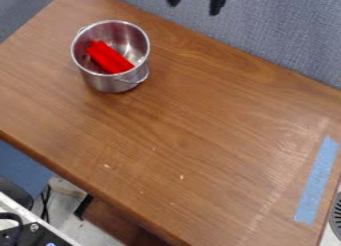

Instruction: Put the red object in the metal pot

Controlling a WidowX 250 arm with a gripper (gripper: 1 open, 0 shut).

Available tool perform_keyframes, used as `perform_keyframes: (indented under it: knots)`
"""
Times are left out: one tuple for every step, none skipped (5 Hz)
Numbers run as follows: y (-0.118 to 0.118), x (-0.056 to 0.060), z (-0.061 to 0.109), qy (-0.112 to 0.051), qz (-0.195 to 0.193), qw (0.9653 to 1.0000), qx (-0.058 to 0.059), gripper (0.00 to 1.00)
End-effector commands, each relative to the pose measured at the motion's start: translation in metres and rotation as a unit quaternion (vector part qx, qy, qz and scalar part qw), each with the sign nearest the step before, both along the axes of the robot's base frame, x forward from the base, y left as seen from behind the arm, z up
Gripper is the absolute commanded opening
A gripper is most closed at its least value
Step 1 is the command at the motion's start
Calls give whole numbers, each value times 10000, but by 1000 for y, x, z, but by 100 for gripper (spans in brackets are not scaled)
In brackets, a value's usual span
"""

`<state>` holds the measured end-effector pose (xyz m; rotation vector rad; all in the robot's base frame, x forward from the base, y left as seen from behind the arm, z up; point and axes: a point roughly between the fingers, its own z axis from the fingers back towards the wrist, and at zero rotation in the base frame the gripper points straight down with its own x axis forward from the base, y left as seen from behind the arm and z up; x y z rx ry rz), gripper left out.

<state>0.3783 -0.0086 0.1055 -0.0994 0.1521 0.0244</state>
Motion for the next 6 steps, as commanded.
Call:
perform_keyframes:
  knots:
    - [-3,19,28,-322,-847,9959,6,100]
    - [10,-31,52,-213,-1860,9823,-1,100]
    - [28,-81,54,-345,-2521,9671,21,100]
    - [22,-121,45,-497,-2982,9532,18,100]
    - [-28,-130,27,-710,-2456,9667,92,100]
    - [-78,-141,6,-734,-2390,9682,-7,100]
